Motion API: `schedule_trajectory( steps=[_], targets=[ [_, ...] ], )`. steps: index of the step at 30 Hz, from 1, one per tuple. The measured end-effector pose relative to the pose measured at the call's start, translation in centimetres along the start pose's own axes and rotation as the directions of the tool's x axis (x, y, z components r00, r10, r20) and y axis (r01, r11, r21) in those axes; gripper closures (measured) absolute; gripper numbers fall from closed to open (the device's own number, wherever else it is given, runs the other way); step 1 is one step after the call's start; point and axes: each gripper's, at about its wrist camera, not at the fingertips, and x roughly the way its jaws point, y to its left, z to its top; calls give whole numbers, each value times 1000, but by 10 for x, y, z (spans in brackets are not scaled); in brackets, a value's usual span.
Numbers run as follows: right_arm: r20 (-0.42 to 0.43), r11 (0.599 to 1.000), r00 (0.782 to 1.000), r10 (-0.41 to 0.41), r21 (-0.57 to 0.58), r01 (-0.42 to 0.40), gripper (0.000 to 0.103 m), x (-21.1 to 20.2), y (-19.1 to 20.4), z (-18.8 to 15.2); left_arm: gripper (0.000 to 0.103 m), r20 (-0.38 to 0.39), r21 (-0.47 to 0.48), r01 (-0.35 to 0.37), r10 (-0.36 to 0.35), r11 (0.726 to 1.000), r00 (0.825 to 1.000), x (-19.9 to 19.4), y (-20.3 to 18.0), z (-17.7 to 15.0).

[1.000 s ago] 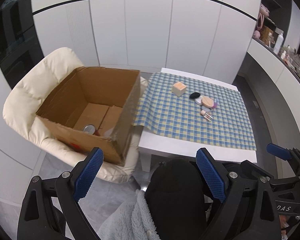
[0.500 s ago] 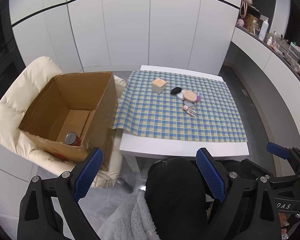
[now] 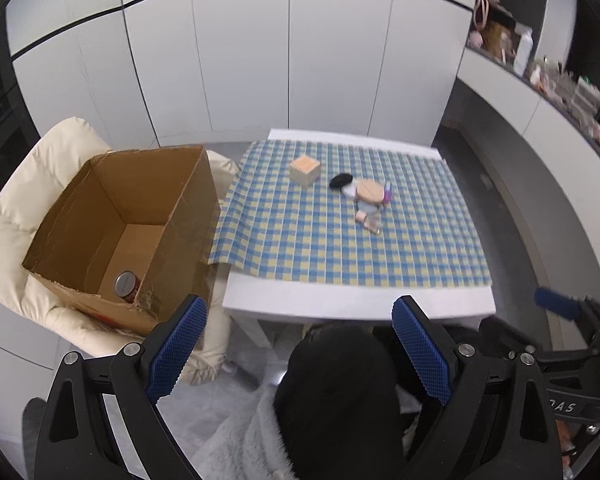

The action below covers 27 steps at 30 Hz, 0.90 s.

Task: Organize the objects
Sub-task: 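Move both open tools from the box toward the items on the checked table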

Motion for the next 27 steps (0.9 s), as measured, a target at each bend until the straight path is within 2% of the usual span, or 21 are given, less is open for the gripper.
schedule_trajectory(
  steps=[18, 27],
  targets=[
    [-27, 997, 1000, 5, 71, -3, 1, 41, -41, 19, 9, -53, 20, -4, 5, 1000, 999, 55, -15, 23],
    [-64, 995, 998, 3, 102, 4, 1, 77, -60, 34, 9, -89, 10, -8, 9, 1000, 996, 93, -16, 36]
  ],
)
